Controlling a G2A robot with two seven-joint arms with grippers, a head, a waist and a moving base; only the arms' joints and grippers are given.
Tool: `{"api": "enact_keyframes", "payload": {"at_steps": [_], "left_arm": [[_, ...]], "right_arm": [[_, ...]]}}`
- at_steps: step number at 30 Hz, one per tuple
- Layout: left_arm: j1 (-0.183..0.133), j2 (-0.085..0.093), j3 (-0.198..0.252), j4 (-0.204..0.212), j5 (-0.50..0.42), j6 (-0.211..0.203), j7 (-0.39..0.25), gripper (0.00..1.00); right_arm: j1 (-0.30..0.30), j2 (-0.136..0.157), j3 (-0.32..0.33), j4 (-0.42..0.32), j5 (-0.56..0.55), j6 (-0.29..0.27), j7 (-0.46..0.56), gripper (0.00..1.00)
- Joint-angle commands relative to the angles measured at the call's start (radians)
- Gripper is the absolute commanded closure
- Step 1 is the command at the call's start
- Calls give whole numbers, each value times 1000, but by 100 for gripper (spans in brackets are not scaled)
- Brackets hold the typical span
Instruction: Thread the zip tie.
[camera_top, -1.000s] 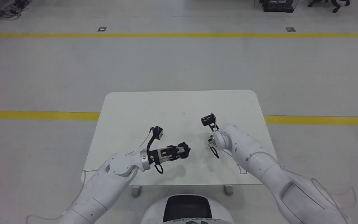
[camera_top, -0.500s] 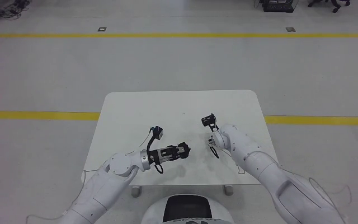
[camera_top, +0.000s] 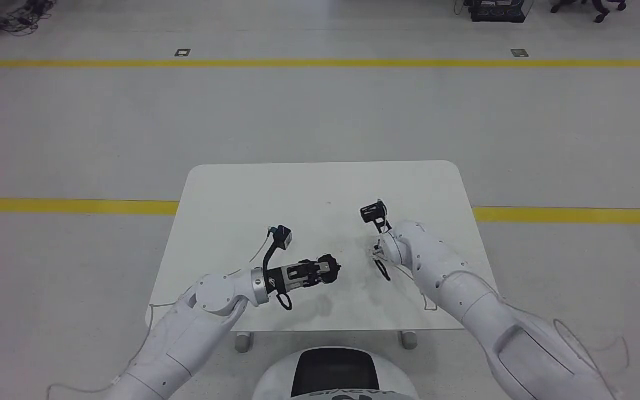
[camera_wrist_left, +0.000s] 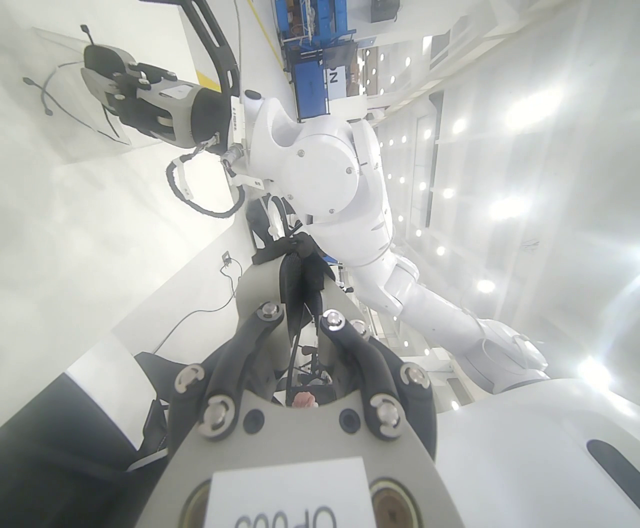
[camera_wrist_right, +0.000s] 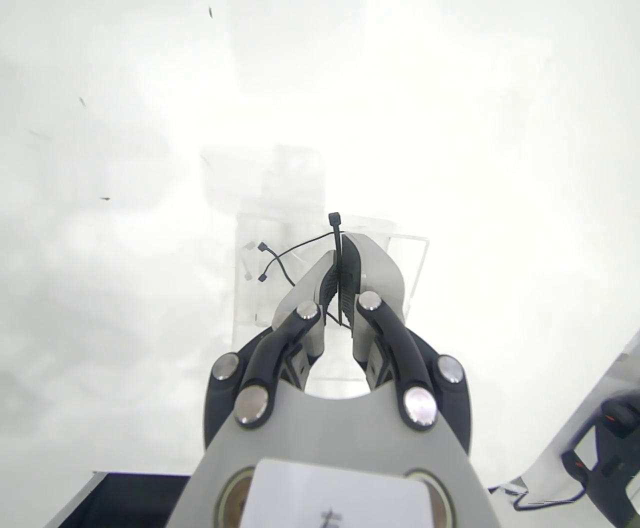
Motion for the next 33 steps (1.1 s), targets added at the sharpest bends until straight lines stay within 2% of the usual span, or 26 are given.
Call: {"api": "enact_keyframes", "payload": {"at_steps": [1, 4, 8, 10, 14, 15, 18, 21, 30, 33], "left_arm": [[0, 0, 0, 0, 0, 0, 0, 100], [0, 0, 0, 0, 0, 0, 0, 100], [0, 0, 0, 0, 0, 0, 0, 100], [0, 0, 0, 0, 0, 0, 0, 100], [0, 0, 0, 0, 0, 0, 0, 100], [0, 0, 0, 0, 0, 0, 0, 100], [0, 0, 0, 0, 0, 0, 0, 100], [0, 0, 0, 0, 0, 0, 0, 100], [0, 0, 0, 0, 0, 0, 0, 100], [4, -5, 13, 4, -70, 19, 1, 100]], "right_arm": [[-24, 18, 42, -58, 6, -27, -1, 100], [-75, 53, 117, -155, 9, -83, -1, 100], [-188, 113, 273, -324, 35, -217, 7, 100], [-237, 135, 339, -382, 63, -293, 11, 100], [-309, 167, 450, -445, 121, -422, 16, 100], [-323, 173, 472, -455, 154, -474, 10, 100], [-341, 183, 511, -451, 205, -561, 3, 100], [-342, 191, 499, -468, 260, -569, 9, 100], [-342, 191, 499, -468, 260, -569, 9, 100], [-364, 196, 497, -492, 300, -569, -58, 100]]}}
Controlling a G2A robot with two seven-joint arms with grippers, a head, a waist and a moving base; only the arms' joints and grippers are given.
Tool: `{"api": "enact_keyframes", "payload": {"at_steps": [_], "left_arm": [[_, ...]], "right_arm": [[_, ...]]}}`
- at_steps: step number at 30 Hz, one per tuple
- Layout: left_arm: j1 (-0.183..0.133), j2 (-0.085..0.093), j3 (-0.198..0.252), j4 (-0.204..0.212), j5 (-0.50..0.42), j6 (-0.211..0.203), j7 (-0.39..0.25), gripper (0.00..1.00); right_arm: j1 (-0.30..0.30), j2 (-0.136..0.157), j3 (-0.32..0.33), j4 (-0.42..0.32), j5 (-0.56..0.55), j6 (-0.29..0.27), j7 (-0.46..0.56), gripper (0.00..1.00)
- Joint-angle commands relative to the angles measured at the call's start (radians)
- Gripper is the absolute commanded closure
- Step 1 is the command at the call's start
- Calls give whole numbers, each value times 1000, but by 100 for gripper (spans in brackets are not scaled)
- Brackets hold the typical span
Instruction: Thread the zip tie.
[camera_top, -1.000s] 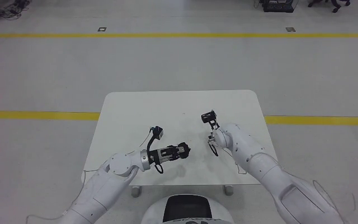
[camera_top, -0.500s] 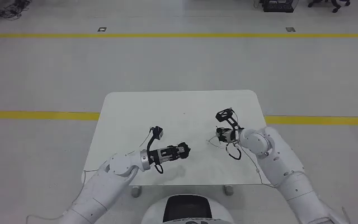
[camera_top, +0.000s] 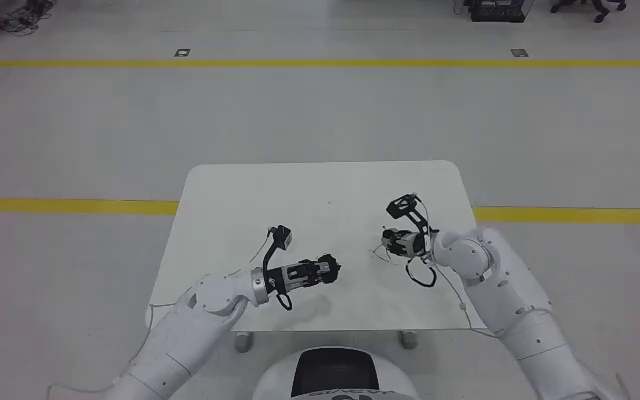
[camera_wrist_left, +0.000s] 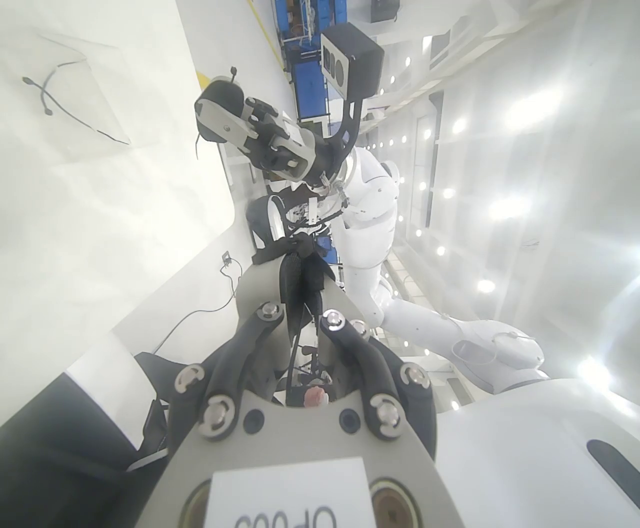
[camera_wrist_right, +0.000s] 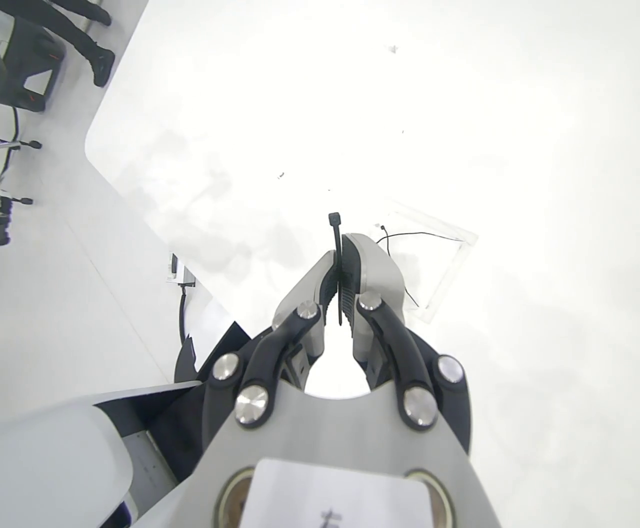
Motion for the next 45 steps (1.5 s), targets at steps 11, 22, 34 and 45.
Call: {"api": "enact_keyframes", "payload": {"at_steps": [11, 22, 34, 45], "left_arm": [[-52, -28, 80, 116, -246, 9, -112, 100], [-84, -41, 117, 150, -237, -11, -99, 100], [-42, -52, 97, 154, -308, -13, -102, 100], [-32, -80, 65, 197, -320, -13, -151, 100]], "right_arm": [[-56, 123, -74, -150, 288, 0, -180, 100], [-22, 180, -148, -180, 370, 0, -204, 100], [-74, 197, -144, -244, 504, 0, -323, 100], [-66, 230, -192, -265, 529, 0, -354, 100]]}}
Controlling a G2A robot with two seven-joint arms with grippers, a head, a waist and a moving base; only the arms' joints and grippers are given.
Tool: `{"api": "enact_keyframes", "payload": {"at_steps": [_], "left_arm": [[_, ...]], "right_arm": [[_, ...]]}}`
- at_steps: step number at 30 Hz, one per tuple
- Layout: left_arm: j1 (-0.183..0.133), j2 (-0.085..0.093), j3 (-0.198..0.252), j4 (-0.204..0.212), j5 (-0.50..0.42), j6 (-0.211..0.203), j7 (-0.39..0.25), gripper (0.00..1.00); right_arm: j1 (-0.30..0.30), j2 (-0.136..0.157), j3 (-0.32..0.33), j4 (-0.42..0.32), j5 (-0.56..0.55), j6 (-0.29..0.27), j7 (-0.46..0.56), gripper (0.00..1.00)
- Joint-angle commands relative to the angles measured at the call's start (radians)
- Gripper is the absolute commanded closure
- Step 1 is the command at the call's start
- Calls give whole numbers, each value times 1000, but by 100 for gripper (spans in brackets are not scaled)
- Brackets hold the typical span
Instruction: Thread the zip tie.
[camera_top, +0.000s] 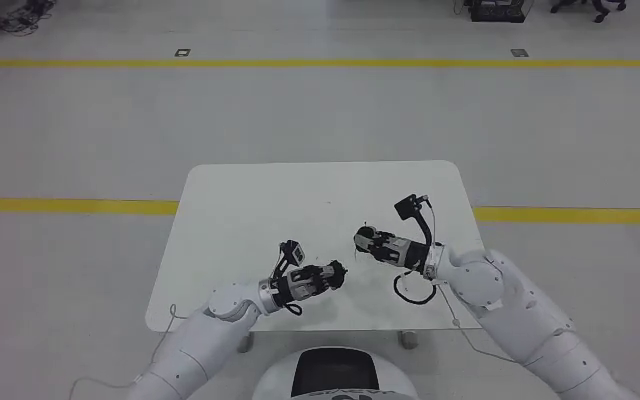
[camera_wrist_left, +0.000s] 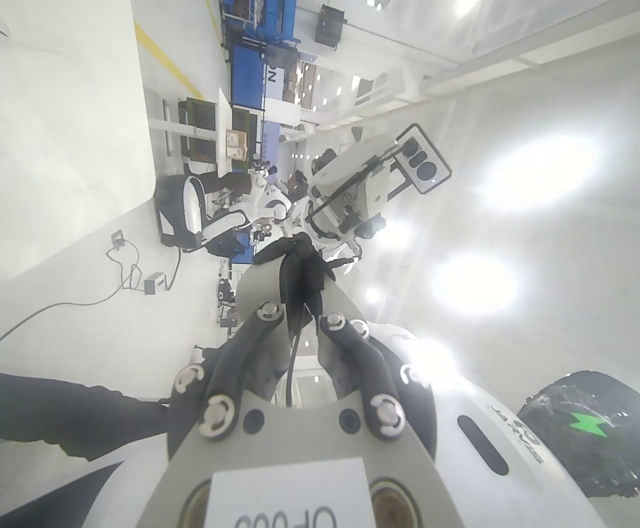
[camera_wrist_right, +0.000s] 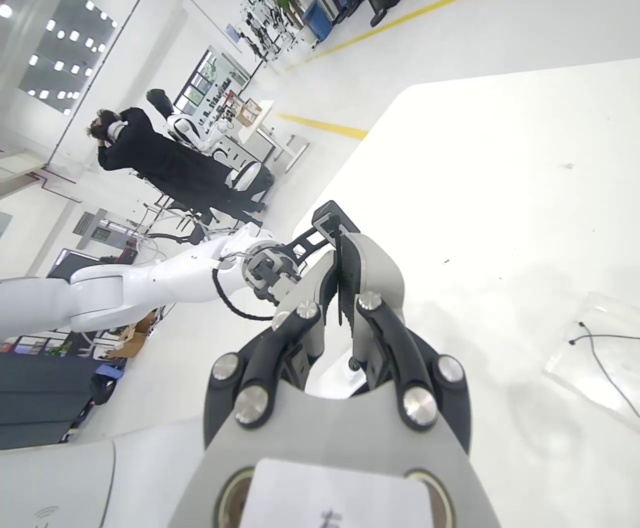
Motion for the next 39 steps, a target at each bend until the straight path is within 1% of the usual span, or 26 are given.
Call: {"api": "enact_keyframes", "payload": {"at_steps": [1, 6, 8, 11, 16, 21, 26, 30, 35, 39], "left_arm": [[0, 0, 0, 0, 2, 0, 0, 100], [1, 0, 1, 0, 1, 3, 4, 100], [5, -2, 8, -9, -16, 22, 15, 100], [9, -5, 14, -4, -86, 52, -18, 100], [0, -10, 24, 26, -163, 87, -57, 100], [-13, -16, 31, 52, -217, 104, -96, 100], [-22, -19, 35, 71, -241, 103, -111, 100], [-25, -21, 38, 77, -253, 101, -117, 100], [-32, -24, 48, 78, -236, 88, -116, 100], [-32, -24, 48, 78, -236, 88, -116, 100]], "right_arm": [[0, 0, 1, 0, 0, 0, 0, 100], [0, 0, 1, 0, 0, 0, 0, 100], [-2, -2, 0, -1, -5, 0, -10, 100], [-7, -5, -10, -23, -12, 0, -42, 100], [-19, -1, -21, -41, -33, 0, -83, 100], [-19, 5, -35, -45, -42, 0, -109, 100], [-9, 13, -55, -49, -34, 0, -126, 100], [-3, 20, -70, -51, -26, 0, -136, 100], [1, 26, -79, -50, -23, 0, -143, 100], [1, 26, -79, -50, -23, 0, -143, 100]]}}
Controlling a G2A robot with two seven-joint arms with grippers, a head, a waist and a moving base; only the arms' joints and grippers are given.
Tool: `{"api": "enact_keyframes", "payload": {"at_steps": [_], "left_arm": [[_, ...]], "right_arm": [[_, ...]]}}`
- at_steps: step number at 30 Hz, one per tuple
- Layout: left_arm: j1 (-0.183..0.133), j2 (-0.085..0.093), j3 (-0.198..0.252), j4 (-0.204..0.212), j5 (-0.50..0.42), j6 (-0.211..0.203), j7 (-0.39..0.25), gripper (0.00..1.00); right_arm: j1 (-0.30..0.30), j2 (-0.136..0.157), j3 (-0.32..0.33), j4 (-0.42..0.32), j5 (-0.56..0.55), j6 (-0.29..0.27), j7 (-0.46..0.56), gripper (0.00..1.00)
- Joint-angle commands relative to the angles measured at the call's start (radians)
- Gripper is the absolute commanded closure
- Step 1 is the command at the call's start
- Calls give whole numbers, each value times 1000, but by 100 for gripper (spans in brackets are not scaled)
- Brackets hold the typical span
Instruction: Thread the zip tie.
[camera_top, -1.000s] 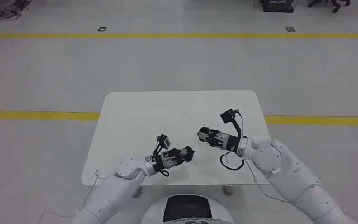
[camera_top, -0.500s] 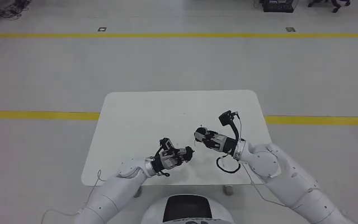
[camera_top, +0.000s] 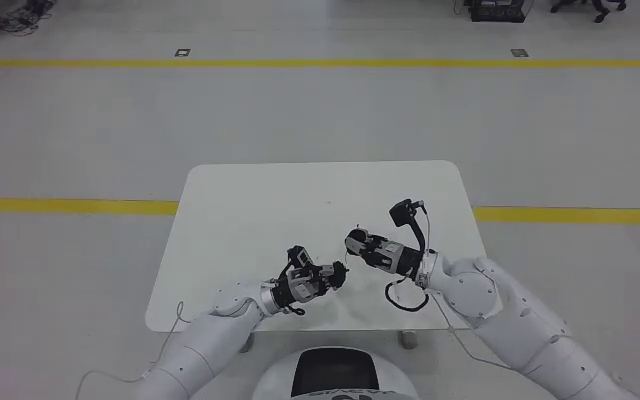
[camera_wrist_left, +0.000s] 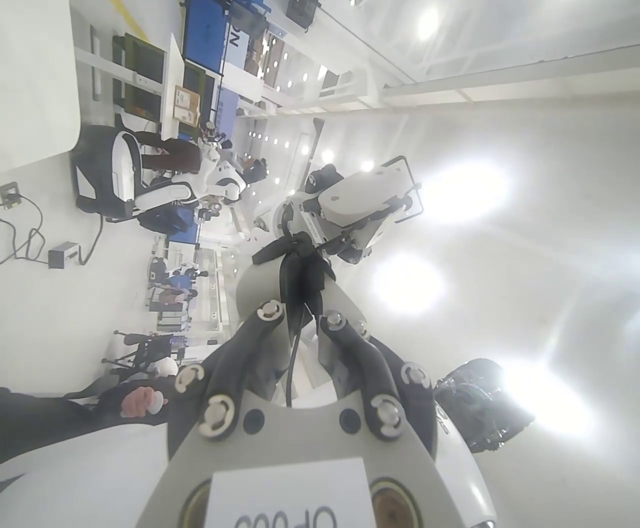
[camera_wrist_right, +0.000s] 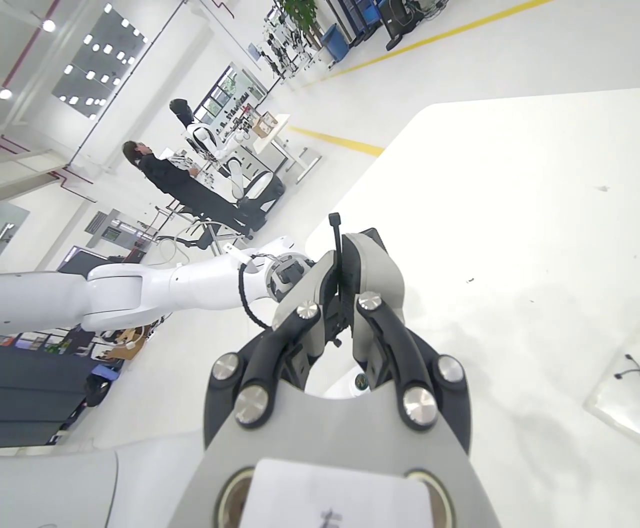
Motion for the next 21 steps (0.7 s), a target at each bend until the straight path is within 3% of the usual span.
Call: {"api": "enact_keyframes", "payload": {"at_steps": [1, 12, 15, 21], "left_arm": [[0, 0, 0, 0, 0, 0, 0, 100], [1, 0, 0, -1, -1, 2, 6, 100], [8, 0, 0, -20, -21, 23, 16, 100], [11, 3, -14, -15, -57, 40, -15, 100]], "right_arm": [[0, 0, 0, 0, 0, 0, 0, 100], [-18, -10, 12, -5, 2, 0, -3, 100], [-24, -10, 20, -9, 11, 0, -4, 100], [-37, -8, 40, -19, 35, 0, 4, 100]]}}
